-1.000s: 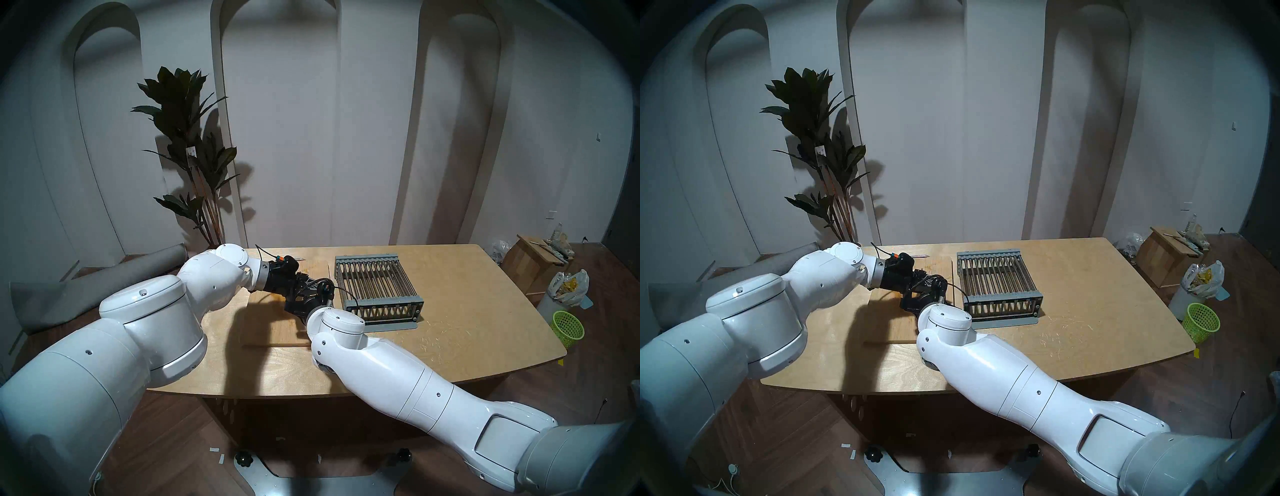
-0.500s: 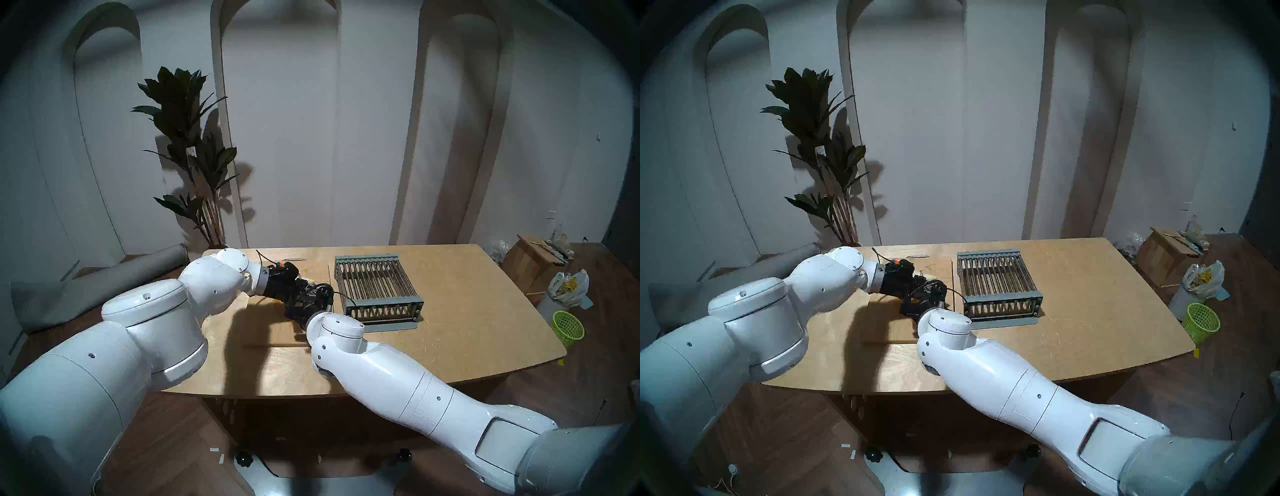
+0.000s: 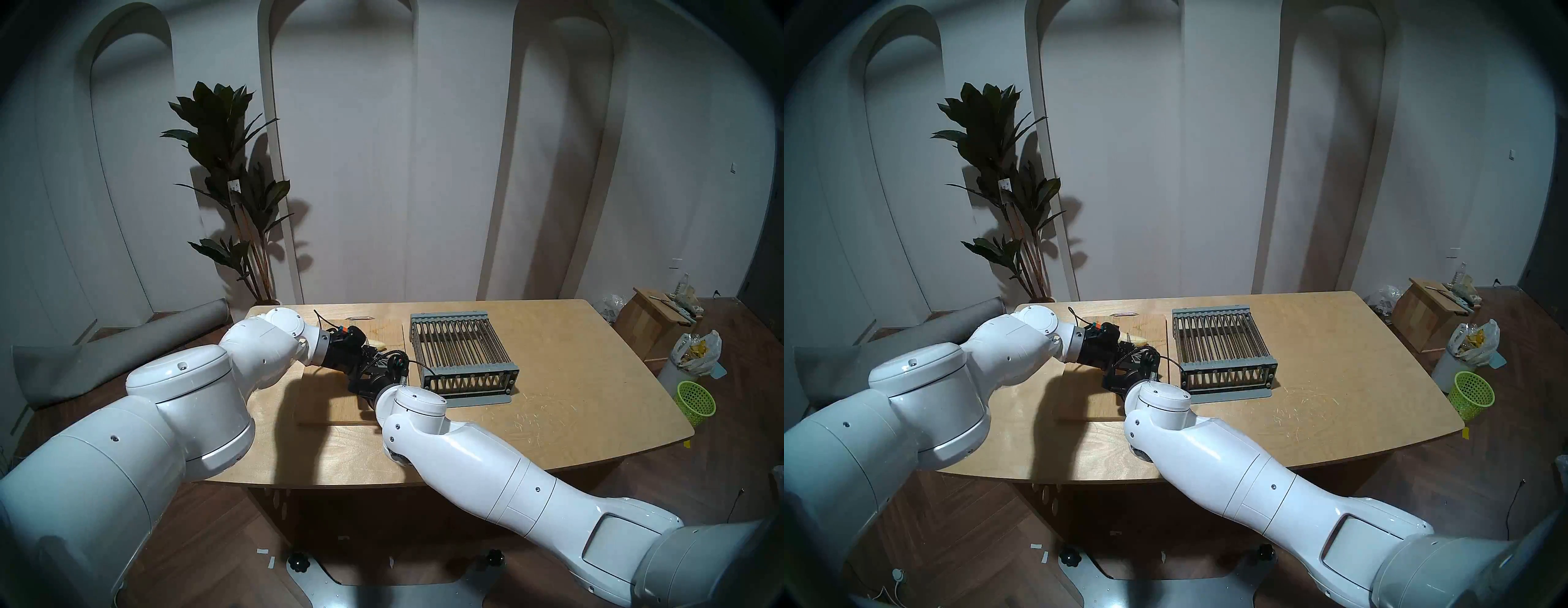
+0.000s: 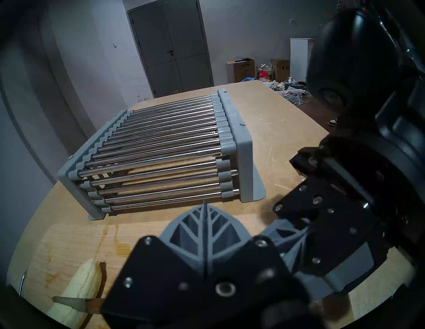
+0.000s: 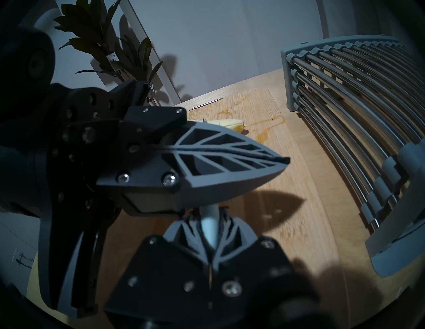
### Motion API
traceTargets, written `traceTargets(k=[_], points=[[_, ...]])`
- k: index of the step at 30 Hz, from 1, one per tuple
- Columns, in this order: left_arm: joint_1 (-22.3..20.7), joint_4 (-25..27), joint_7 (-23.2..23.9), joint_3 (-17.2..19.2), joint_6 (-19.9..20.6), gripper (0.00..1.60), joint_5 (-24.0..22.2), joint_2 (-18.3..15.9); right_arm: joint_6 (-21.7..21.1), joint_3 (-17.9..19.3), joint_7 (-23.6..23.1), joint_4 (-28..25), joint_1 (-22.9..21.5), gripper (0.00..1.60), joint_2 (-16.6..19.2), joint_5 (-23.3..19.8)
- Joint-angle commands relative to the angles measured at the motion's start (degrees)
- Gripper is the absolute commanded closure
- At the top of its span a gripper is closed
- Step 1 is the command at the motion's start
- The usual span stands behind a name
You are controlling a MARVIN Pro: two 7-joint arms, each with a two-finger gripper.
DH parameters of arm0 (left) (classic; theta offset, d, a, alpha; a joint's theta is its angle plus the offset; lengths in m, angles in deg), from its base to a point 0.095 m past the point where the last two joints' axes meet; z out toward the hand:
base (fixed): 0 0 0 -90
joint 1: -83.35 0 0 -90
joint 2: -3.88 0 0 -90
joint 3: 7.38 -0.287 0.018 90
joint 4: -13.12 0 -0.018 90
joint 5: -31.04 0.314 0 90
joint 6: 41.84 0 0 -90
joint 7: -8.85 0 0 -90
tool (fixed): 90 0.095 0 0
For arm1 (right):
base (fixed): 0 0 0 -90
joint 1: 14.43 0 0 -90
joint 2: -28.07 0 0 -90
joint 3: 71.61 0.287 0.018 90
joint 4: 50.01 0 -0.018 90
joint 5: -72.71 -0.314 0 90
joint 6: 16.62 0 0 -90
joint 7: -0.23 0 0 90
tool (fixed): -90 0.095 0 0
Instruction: Cut the banana into four pieces on the cutting board
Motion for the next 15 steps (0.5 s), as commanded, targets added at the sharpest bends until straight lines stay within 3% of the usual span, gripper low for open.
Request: traceTargets(k=[1, 15], points=[[0.2, -0.8, -0.6, -0.4, 0.4, 1.60, 0.4, -0.1, 0.5, 2.4, -0.1, -1.0, -3.1, 1.60, 0.4, 0.2], [-0.5, -1.0, -2.7, -0.6, 1.4, 1.60, 0.4, 0.1, 0.1, 3.8, -1.0, 0.5, -4.5, 1.60, 0.7, -0.7]])
